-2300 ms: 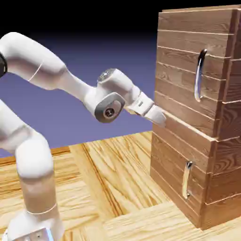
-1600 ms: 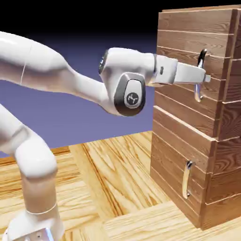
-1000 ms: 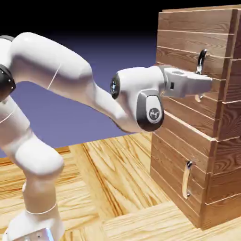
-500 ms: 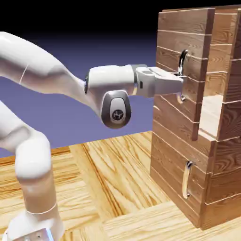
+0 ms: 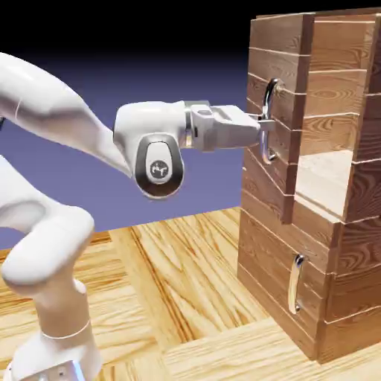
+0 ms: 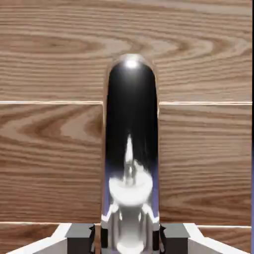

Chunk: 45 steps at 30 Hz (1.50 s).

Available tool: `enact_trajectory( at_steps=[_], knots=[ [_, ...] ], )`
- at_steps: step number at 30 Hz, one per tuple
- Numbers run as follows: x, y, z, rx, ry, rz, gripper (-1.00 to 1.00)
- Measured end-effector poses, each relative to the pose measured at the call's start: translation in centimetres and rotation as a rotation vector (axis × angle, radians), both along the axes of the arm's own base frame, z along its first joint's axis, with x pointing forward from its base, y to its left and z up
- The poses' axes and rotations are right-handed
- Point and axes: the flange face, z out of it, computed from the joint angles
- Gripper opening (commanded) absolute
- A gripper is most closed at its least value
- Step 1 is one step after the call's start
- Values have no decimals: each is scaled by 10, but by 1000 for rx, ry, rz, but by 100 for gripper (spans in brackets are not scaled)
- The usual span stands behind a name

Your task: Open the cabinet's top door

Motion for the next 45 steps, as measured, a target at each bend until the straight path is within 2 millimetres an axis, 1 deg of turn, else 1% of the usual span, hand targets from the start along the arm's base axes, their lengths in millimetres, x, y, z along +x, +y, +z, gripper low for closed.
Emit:
enact_trajectory(
  at_steps=[4, 5, 17, 26, 36, 41, 45],
  knots=[
    [-6, 3, 0, 5, 4, -22, -100],
    [-9, 7, 0, 5, 3, -35, -100],
    [-59, 66, 0, 4, 0, -256, -100],
    [-86, 114, 0, 4, 0, -417, -100],
    [-108, 173, 0, 5, 0, -601, -100],
    [-115, 210, 0, 4, 0, -709, -100],
    [-118, 243, 0, 4, 0, -806, -100]
  ],
)
